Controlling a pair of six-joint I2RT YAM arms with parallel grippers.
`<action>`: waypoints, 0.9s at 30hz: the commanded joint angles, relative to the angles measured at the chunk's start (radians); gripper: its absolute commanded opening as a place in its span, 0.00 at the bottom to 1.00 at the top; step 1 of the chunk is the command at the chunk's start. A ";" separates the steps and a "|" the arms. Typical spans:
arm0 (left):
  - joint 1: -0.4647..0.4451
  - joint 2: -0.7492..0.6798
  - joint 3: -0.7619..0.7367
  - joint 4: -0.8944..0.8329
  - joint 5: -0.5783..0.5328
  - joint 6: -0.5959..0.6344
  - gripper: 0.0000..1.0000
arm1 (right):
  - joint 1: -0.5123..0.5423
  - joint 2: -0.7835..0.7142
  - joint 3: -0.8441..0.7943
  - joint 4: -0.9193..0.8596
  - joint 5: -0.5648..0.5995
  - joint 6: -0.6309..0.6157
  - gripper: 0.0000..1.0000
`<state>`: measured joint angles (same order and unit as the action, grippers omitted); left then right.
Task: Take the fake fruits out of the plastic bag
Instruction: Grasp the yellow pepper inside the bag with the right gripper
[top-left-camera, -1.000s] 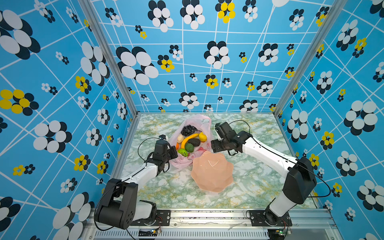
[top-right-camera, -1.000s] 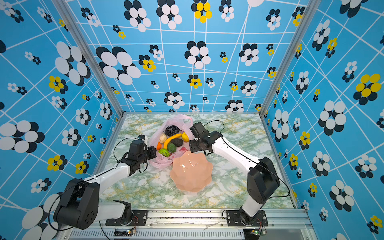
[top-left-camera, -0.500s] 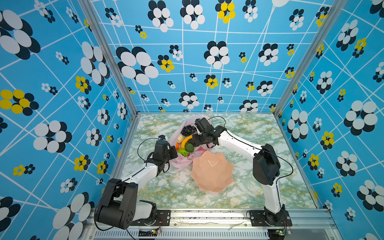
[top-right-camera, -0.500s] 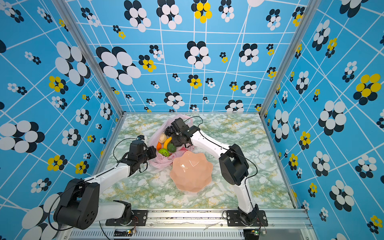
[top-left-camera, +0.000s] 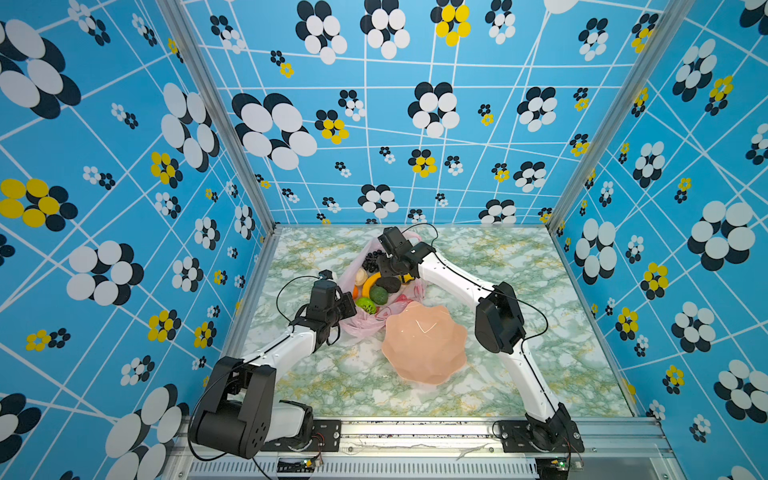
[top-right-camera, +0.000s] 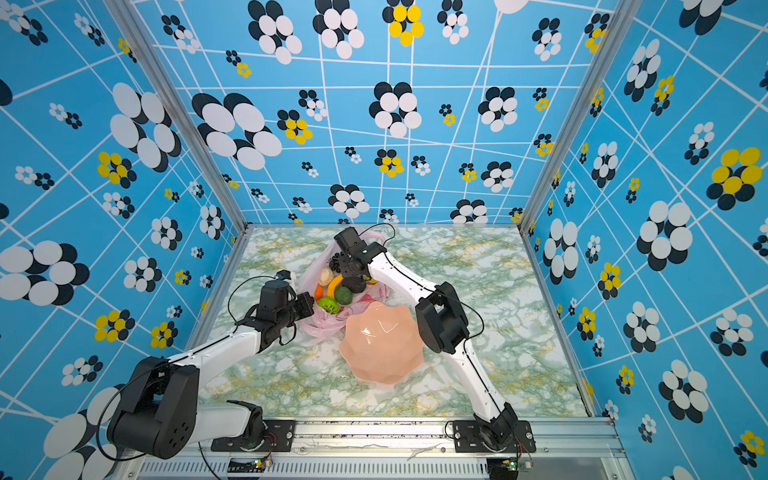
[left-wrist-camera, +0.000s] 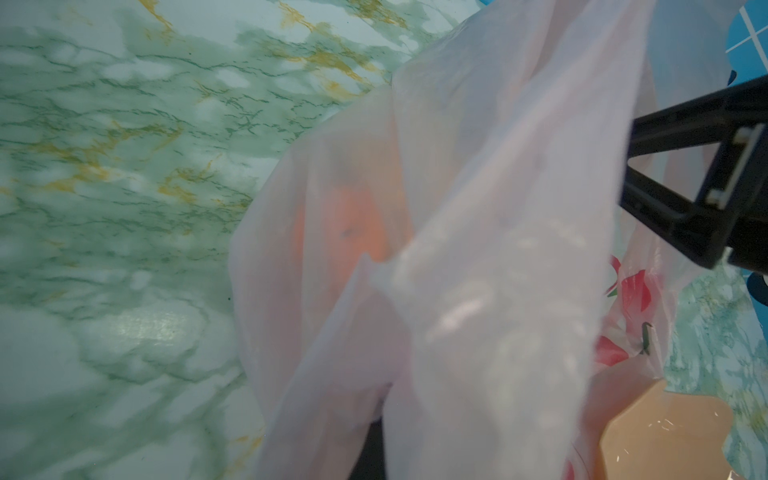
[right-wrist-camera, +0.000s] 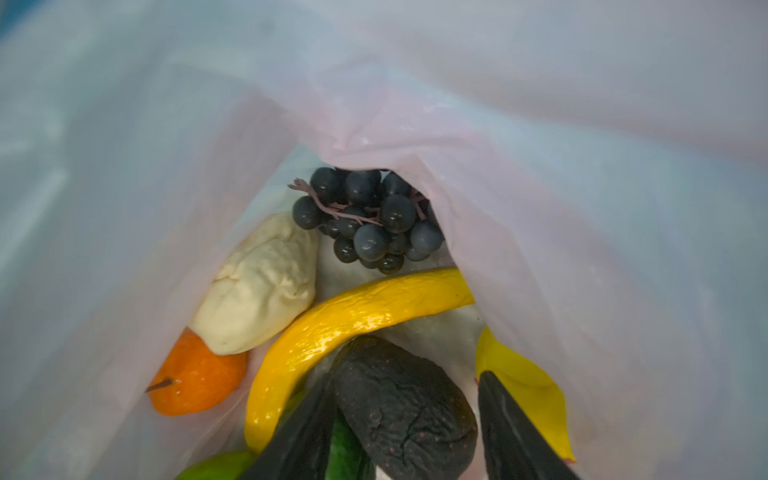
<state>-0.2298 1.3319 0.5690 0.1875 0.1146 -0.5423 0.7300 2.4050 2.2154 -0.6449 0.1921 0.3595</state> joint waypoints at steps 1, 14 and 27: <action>-0.006 -0.015 -0.008 -0.003 -0.012 0.004 0.00 | -0.030 0.014 0.036 -0.070 0.061 -0.026 0.58; -0.006 0.004 -0.004 0.003 -0.006 0.004 0.00 | -0.093 0.030 0.056 -0.134 0.078 -0.073 0.76; -0.006 0.012 0.000 0.000 -0.004 0.008 0.00 | -0.069 0.067 0.053 -0.133 0.000 -0.053 0.85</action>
<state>-0.2298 1.3342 0.5690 0.1875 0.1150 -0.5419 0.6487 2.4386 2.2509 -0.7521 0.2035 0.2996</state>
